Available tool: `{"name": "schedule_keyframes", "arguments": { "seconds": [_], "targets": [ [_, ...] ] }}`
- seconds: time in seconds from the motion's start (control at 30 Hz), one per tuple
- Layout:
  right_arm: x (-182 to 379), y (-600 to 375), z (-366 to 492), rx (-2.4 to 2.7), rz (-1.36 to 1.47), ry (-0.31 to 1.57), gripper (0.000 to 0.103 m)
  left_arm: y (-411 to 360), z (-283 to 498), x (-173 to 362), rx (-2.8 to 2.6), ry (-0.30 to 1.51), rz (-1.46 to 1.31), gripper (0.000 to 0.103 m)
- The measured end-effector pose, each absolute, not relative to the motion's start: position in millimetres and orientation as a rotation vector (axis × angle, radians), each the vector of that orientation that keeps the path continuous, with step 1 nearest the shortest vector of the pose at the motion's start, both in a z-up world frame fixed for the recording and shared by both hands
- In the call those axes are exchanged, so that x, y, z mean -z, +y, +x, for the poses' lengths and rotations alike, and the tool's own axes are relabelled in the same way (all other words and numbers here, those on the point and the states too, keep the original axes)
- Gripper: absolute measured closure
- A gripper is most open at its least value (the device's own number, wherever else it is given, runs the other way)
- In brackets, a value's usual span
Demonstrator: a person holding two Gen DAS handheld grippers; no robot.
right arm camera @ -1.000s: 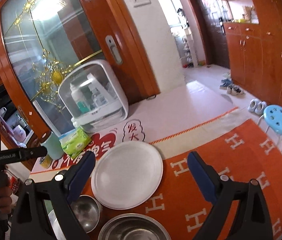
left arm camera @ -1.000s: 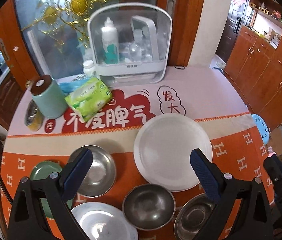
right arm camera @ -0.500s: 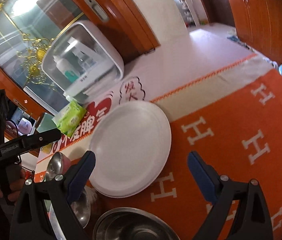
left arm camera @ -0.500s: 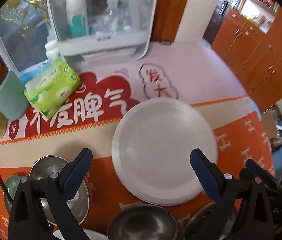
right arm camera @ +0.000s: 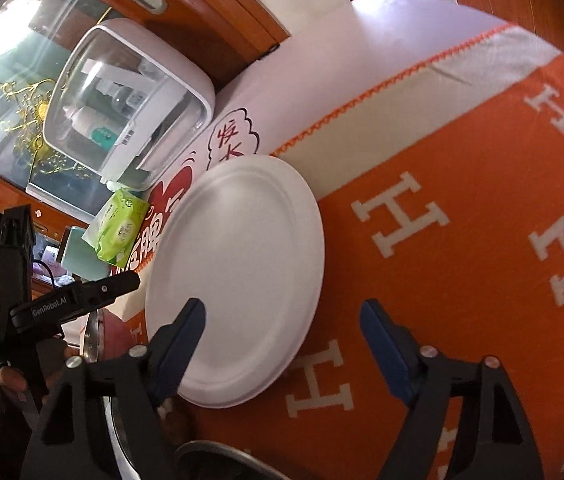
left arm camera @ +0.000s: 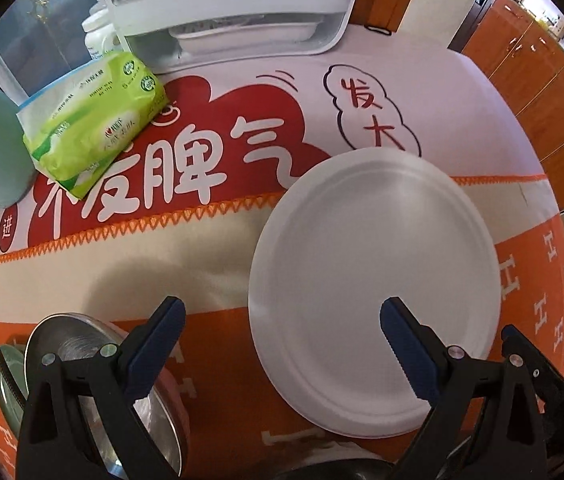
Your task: Organize plates and bowls
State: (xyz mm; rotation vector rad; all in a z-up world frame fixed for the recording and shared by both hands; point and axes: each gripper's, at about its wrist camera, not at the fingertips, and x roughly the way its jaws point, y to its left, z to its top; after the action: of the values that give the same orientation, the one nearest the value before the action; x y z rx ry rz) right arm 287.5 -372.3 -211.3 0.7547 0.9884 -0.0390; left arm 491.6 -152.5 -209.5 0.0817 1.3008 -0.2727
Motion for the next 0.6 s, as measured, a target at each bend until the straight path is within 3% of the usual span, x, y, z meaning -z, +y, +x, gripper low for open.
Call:
{"name": "schedule_keyframes", "arguments": {
  "seconds": [0.17,0.3,0.4,0.47,0.6],
  "targets": [
    [222,-375,292,0.021,0.796,0.998,0.048,-154,498,219,0.264,1.328,0.078,0.010],
    [227,-379,292,0.007,0.843,0.990,0.055,-155,500,226,0.260,1.348,0.071,0.018],
    [227,-379,292,0.007,0.844,0.991,0.061,-157,501,228,0.250,1.349,0.091,0.032],
    [228,-380,293,0.005,0.849,0.993,0.065,-158,502,230,0.249,1.348,0.099,0.033],
    [230,-382,292,0.013,0.850,1.003,0.076,-161,502,231,0.254,1.351,0.112,0.045]
  ]
}}
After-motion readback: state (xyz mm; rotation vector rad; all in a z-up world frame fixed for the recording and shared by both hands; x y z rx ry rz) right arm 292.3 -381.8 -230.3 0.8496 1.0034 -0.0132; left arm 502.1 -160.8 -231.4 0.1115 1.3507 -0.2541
